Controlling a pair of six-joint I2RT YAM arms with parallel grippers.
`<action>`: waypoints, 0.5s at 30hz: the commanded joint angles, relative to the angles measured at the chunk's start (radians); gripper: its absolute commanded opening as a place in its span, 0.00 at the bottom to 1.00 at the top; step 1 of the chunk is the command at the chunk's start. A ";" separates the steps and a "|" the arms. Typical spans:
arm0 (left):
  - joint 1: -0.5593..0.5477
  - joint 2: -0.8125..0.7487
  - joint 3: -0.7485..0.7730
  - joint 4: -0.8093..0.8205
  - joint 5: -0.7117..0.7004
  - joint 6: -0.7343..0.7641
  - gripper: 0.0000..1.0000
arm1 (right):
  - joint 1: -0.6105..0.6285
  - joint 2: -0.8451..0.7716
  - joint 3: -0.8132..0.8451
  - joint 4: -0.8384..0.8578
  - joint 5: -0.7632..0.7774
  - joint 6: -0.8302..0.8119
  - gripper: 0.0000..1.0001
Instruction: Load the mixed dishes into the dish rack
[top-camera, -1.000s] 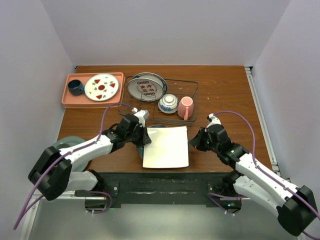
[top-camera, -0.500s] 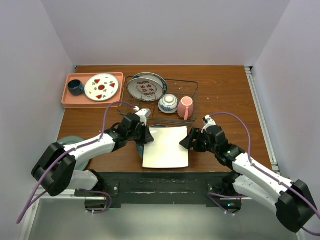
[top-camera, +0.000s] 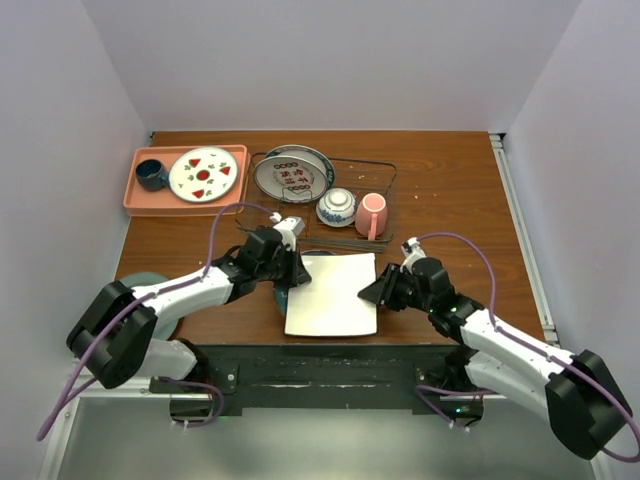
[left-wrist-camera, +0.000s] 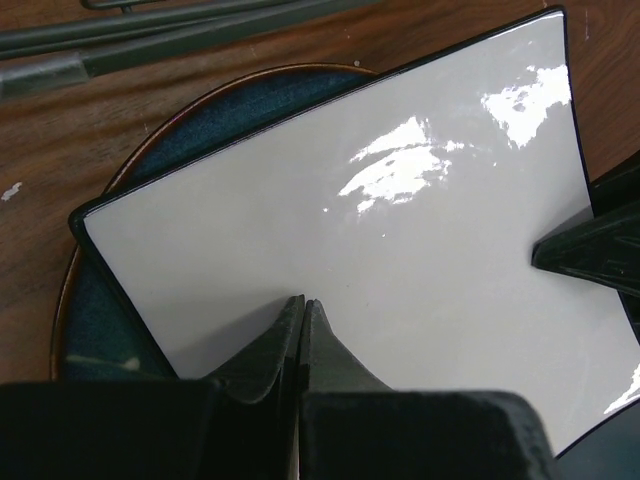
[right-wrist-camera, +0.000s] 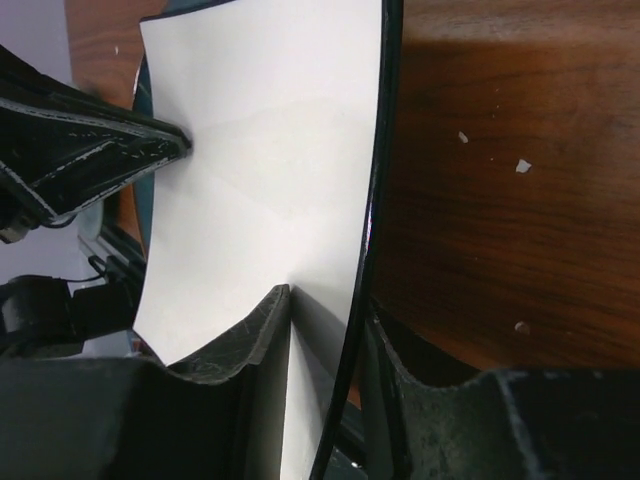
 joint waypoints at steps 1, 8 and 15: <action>-0.011 0.034 -0.043 -0.049 0.020 -0.004 0.00 | 0.002 -0.041 -0.006 -0.060 0.012 -0.001 0.25; -0.013 0.028 -0.037 -0.040 0.023 -0.010 0.01 | 0.000 -0.113 0.020 -0.205 0.125 -0.024 0.00; -0.013 -0.034 -0.009 -0.081 -0.009 -0.002 0.27 | 0.002 -0.166 0.078 -0.297 0.185 -0.061 0.00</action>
